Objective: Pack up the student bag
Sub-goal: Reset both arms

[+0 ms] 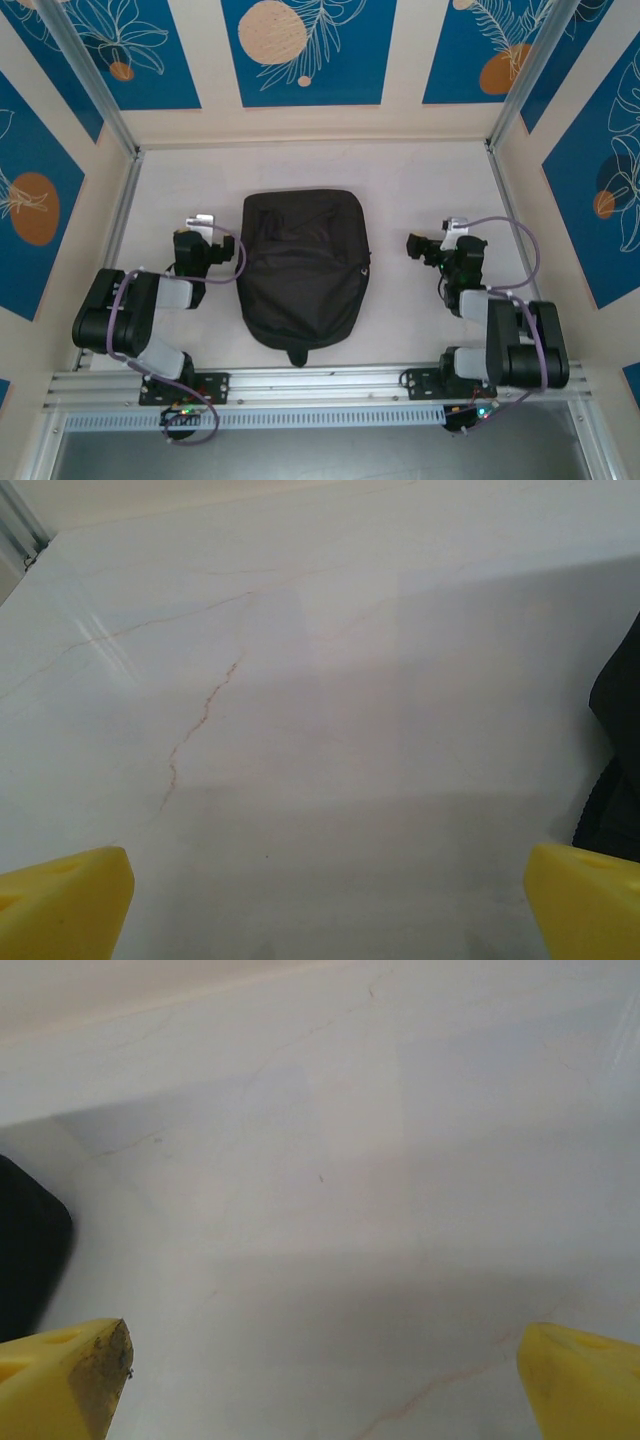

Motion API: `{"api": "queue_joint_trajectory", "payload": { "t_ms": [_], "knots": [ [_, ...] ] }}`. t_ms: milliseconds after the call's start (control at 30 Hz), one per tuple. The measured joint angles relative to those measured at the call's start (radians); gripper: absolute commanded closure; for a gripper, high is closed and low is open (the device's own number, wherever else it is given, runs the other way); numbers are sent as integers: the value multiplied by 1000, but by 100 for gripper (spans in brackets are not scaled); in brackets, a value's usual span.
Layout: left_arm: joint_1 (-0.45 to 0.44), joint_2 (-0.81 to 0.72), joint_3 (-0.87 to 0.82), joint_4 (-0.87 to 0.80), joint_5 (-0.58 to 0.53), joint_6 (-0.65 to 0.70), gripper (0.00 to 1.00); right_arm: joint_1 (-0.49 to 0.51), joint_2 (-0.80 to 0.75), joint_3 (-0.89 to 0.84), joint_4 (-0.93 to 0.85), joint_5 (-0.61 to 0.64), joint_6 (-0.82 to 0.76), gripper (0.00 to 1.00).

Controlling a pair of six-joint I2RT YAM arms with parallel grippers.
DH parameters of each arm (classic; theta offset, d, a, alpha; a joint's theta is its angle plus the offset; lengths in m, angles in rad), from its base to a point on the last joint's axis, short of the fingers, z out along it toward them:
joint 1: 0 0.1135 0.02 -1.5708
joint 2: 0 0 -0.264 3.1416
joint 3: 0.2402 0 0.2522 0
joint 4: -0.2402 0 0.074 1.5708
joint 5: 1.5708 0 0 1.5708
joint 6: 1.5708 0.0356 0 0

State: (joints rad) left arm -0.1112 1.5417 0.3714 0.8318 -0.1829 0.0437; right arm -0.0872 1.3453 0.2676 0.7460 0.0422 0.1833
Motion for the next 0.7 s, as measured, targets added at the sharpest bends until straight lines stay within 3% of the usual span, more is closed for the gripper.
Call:
{"api": "queue_joint_trajectory", "payload": {
  "t_ms": [100, 200, 500, 700],
  "knots": [
    [0, 0, 0, 0, 0, 0, 0, -14, 140, 3, 149, -59, 0, 1],
    [0, 0, 0, 0, 0, 0, 0, 1, 189, 36, 131, -71, -2, 1],
    [1, 0, 0, 0, 0, 0, 0, 108, 189, 108, 130, 142, -23, 1],
    [2, 0, 0, 0, 0, 0, 0, 108, 187, 64, 185, 20, -95, 1]
  ]
}}
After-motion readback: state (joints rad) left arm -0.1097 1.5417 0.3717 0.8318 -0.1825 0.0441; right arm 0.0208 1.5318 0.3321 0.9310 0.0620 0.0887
